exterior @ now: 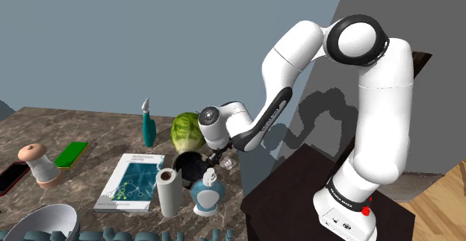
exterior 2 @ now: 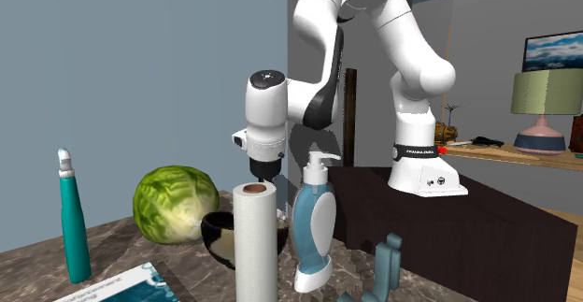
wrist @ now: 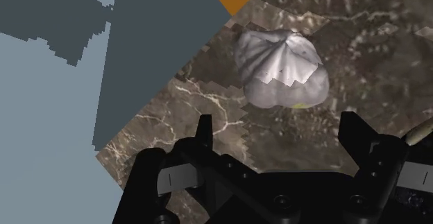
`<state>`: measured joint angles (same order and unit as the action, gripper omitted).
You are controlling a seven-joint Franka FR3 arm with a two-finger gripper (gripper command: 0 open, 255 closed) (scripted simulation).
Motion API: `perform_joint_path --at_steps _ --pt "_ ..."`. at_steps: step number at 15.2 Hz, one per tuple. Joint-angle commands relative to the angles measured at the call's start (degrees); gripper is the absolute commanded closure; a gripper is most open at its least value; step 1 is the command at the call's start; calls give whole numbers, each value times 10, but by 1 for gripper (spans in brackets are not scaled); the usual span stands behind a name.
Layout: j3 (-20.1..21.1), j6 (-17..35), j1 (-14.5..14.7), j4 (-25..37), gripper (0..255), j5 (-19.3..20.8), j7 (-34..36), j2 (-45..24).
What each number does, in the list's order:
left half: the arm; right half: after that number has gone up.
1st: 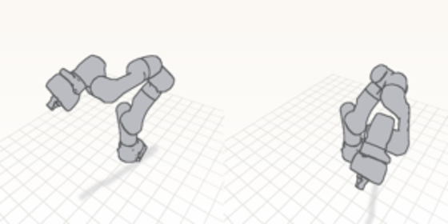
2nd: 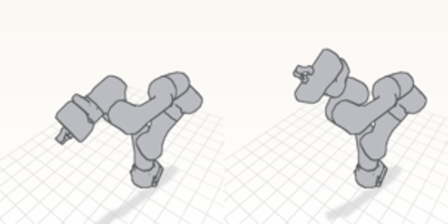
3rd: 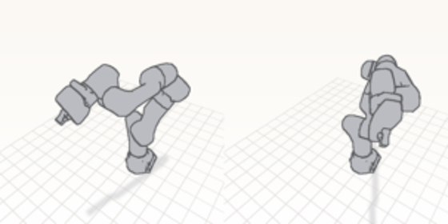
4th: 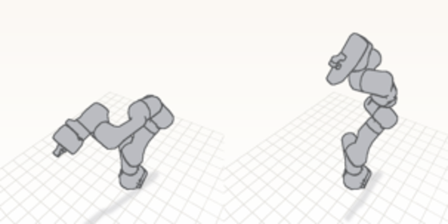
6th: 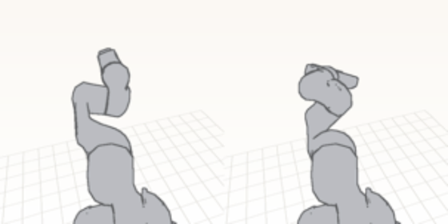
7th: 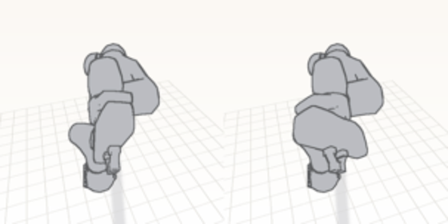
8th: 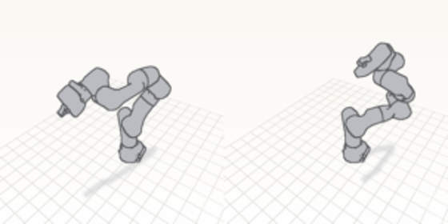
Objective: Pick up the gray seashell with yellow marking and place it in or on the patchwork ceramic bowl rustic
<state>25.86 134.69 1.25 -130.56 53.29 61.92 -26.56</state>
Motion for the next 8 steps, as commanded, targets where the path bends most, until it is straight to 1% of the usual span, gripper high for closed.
perform_joint_path --at_steps 1,5,8 --pt "-5 23 5 6 0 17 12 -20" --pt "-23 38 7 15 0 52 32 -51" --pt "-23 38 7 15 0 52 32 -51"
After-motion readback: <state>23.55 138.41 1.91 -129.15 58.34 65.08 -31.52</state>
